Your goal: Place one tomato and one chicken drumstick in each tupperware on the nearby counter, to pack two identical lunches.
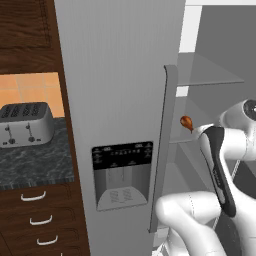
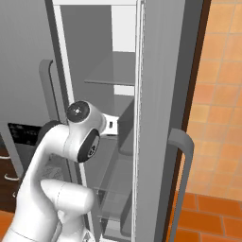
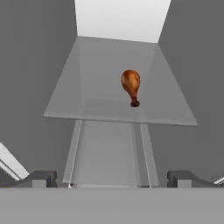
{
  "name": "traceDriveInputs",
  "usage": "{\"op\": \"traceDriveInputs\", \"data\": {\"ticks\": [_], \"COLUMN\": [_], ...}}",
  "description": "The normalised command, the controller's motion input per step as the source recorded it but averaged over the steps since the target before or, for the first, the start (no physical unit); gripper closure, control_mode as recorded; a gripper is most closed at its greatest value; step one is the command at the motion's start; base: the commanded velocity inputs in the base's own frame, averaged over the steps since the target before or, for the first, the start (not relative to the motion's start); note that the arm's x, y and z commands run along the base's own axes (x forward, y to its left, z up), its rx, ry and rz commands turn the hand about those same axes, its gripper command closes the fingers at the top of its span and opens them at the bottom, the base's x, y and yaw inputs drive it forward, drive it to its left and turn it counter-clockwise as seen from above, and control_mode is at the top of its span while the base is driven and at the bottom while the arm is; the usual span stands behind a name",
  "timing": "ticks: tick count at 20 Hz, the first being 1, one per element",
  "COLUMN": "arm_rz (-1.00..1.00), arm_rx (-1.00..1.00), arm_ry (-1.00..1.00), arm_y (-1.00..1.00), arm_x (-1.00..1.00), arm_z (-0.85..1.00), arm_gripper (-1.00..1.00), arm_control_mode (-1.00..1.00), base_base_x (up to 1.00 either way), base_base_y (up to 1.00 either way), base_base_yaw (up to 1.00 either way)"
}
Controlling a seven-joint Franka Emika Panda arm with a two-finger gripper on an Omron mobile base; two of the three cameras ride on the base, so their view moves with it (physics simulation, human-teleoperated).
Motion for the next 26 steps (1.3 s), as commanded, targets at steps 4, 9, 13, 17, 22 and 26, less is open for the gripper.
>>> {"op": "traceDriveInputs", "data": {"ticks": [4,9,13,17,22,26], "arm_rz": [0.01,-0.02,-0.03,0.00,0.00,0.00], "arm_rx": [0.00,0.00,0.00,0.00,0.00,0.00], "arm_ry": [-0.02,0.04,0.03,0.03,0.01,0.01], "arm_y": [-0.28,-0.07,-0.15,-0.11,-0.13,-0.09], "arm_x": [0.74,0.59,0.41,0.35,0.46,0.57], "arm_z": [0.14,-0.08,-0.22,-0.25,-0.20,-0.19], "arm_gripper": [-1.00,-1.00,-1.00,-1.00,-1.00,-1.00], "arm_control_mode": [-1.00,-1.00,-1.00,-1.00,-1.00,-1.00], "base_base_x": [0.00,0.00,0.00,0.00,0.00,0.00], "base_base_y": [0.00,0.00,0.00,0.00,0.00,0.00], "base_base_yaw": [0.00,0.00,0.00,0.00,0.00,0.00]}}
